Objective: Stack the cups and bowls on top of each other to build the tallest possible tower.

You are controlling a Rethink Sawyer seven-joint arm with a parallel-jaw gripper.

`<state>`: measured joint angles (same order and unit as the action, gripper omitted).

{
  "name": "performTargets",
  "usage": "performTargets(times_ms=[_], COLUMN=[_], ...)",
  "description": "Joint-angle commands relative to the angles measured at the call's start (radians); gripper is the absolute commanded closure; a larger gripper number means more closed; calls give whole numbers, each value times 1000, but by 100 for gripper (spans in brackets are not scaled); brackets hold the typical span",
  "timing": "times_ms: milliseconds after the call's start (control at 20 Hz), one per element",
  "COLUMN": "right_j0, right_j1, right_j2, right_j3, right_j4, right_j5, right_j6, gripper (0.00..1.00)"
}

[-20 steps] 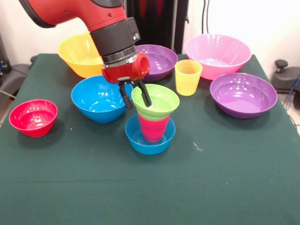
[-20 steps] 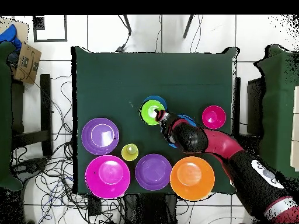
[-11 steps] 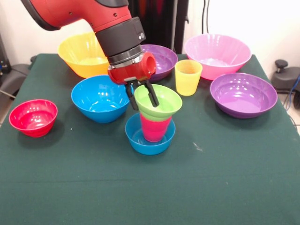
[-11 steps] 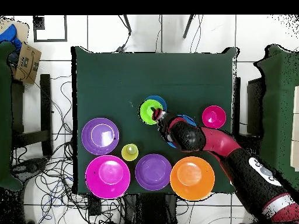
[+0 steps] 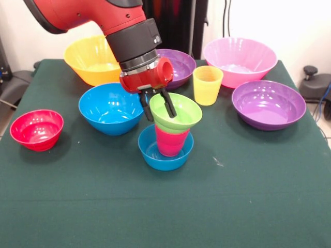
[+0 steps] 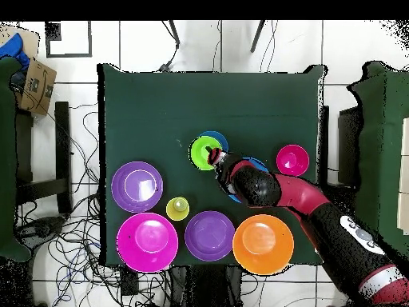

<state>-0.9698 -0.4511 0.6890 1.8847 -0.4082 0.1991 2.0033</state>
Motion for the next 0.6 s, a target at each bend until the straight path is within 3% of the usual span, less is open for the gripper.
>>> performTargets(times_ms=[50, 400, 600], right_j0=[14, 17, 24], right_j1=[21, -22, -133], right_j2=[24, 15, 12], right_j3=[11, 17, 47], right_j4=[-76, -74, -41], right_j5=[76, 92, 160], right_j6=[-81, -82, -77], gripper=[0, 0, 0])
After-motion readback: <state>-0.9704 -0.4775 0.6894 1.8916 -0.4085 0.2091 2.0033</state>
